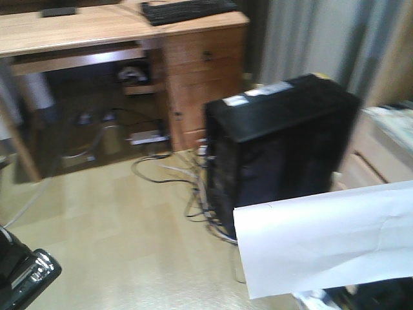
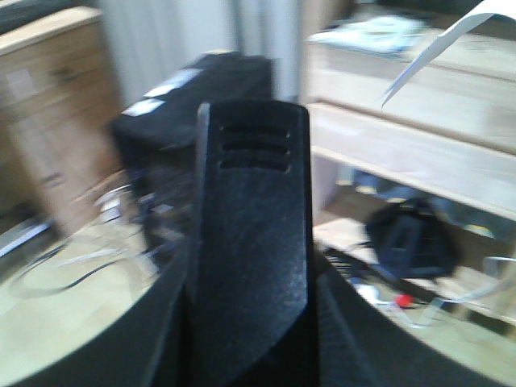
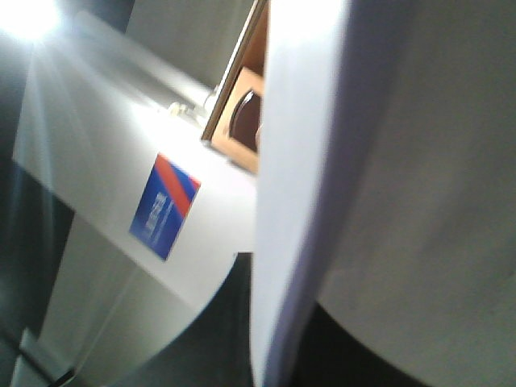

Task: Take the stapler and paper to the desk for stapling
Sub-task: 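Drive the base away from the shelf holding stapler and paper, then drive the base up to the wooden desk with the monitor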

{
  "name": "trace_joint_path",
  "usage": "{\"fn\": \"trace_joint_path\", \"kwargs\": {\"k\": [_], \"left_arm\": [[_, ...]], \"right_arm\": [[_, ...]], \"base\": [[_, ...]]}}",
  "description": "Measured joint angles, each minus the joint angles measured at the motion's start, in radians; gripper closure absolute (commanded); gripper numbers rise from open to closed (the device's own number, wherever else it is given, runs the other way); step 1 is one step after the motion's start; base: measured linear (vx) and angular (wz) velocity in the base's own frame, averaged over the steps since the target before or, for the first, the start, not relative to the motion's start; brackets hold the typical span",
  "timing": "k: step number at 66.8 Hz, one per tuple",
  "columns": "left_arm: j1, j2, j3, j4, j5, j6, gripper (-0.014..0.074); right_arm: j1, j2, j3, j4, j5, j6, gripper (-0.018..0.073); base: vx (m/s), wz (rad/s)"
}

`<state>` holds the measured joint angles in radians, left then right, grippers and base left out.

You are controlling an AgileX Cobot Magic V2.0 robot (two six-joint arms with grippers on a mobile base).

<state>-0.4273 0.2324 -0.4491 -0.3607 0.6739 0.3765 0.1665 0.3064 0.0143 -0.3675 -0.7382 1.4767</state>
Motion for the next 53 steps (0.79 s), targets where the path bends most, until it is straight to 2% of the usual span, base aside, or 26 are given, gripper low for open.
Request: {"fn": "trace_joint_path", "kwargs": {"k": [21, 53], "left_arm": [[0.000, -0.003, 0.000, 0.000, 0.000, 0.000, 0.0603], [0.000, -0.003, 0.000, 0.000, 0.000, 0.000, 0.0603]], "right_arm": [[0.000, 0.000, 0.000, 0.000, 0.000, 0.000, 0.0564], [0.000, 0.000, 0.000, 0.000, 0.000, 0.000, 0.0564]], "base": [[0.09, 0.52], [0.15, 0.19]]}}
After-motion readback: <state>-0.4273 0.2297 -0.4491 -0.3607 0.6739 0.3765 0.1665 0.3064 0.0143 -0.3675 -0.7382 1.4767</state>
